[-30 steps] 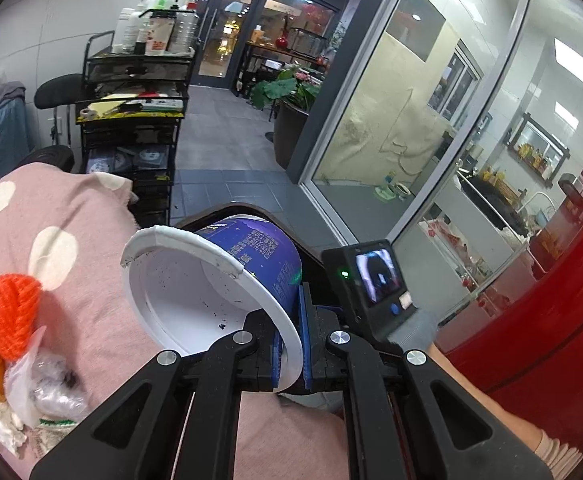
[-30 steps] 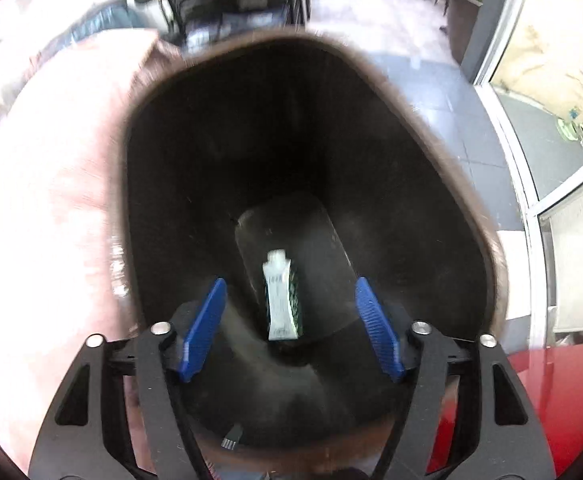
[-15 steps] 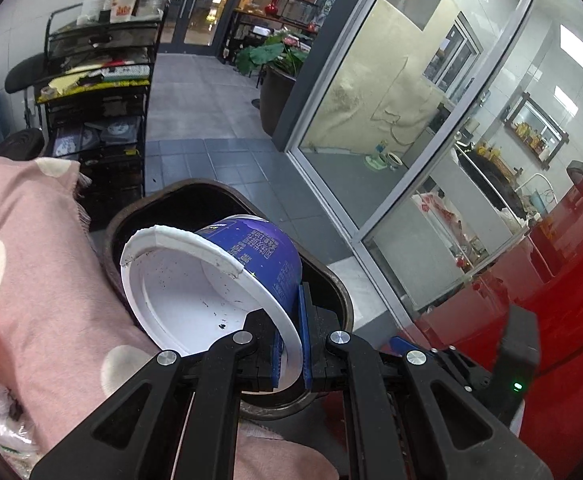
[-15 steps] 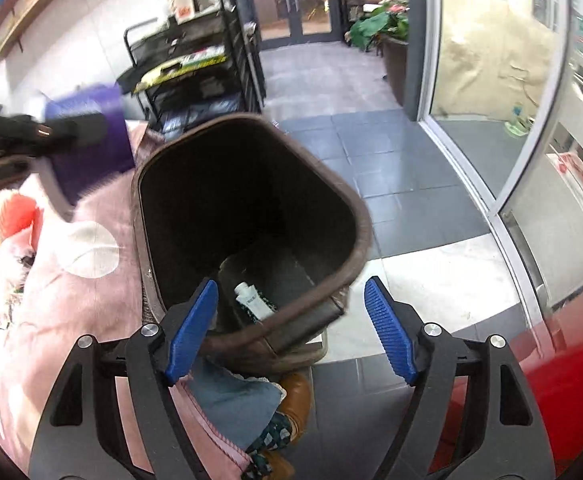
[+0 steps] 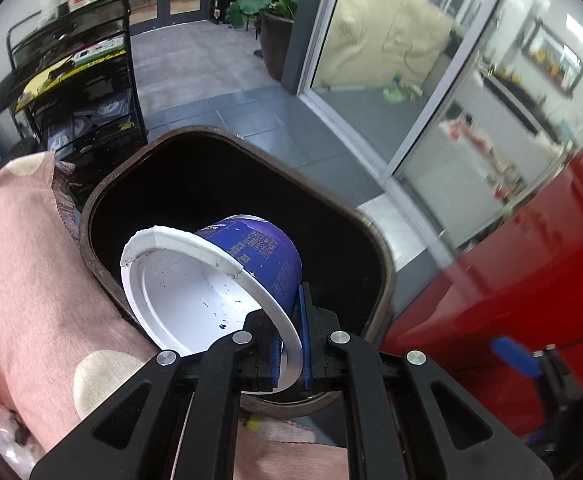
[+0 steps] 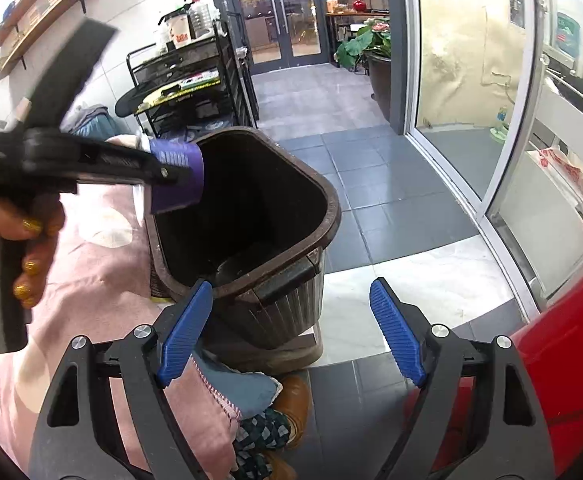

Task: Collect trash
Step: 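Lower the blue paper cup into the bin and open the left gripper, then move both tools back over the remaining trash on the bedspread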

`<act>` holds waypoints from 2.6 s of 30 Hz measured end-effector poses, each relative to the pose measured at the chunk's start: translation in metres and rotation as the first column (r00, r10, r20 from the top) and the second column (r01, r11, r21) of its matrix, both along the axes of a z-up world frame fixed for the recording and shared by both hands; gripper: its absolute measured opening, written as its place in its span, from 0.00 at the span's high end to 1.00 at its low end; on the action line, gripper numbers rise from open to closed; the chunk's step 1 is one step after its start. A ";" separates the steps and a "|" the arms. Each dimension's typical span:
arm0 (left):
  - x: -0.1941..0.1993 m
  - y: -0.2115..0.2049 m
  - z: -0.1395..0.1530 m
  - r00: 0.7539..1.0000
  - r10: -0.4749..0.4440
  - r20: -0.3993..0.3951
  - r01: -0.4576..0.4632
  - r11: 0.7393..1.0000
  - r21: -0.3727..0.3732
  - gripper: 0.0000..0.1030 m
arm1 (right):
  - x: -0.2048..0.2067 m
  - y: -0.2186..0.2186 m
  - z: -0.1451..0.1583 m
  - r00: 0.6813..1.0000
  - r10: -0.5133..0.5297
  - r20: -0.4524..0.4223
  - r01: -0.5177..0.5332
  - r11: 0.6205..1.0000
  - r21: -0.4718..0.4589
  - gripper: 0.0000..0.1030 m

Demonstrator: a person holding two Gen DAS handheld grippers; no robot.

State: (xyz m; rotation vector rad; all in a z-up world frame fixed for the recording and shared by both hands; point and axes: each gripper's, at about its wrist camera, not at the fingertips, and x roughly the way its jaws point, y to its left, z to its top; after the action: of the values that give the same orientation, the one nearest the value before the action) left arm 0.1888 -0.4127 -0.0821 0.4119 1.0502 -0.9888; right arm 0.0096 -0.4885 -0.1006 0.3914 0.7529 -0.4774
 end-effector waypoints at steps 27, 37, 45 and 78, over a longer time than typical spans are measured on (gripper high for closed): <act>-0.025 0.069 0.040 0.973 0.116 0.198 -0.089 0.986 -0.144 0.20 | -0.026 0.020 0.027 0.985 -0.015 0.171 0.015 1.000 -0.003 0.18; -0.046 0.150 0.073 0.921 0.277 0.275 -0.205 0.943 -0.262 0.15 | -0.009 0.041 0.030 0.980 0.066 0.185 -0.064 0.998 -0.014 0.18; -0.054 0.210 0.077 0.844 0.420 0.334 -0.320 0.894 -0.314 0.13 | 0.011 0.069 0.035 0.969 0.157 0.188 -0.155 0.988 -0.030 0.12; -0.048 0.455 0.017 0.589 0.782 0.205 -0.732 0.623 -0.274 0.12 | 0.146 0.256 0.019 0.760 0.649 -0.032 -0.644 0.759 0.100 0.12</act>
State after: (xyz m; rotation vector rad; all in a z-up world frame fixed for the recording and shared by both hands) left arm 0.1409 0.0428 -0.0653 -0.0550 0.7262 -0.1970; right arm 0.1554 -0.2326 -0.0814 0.1675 0.9184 0.2052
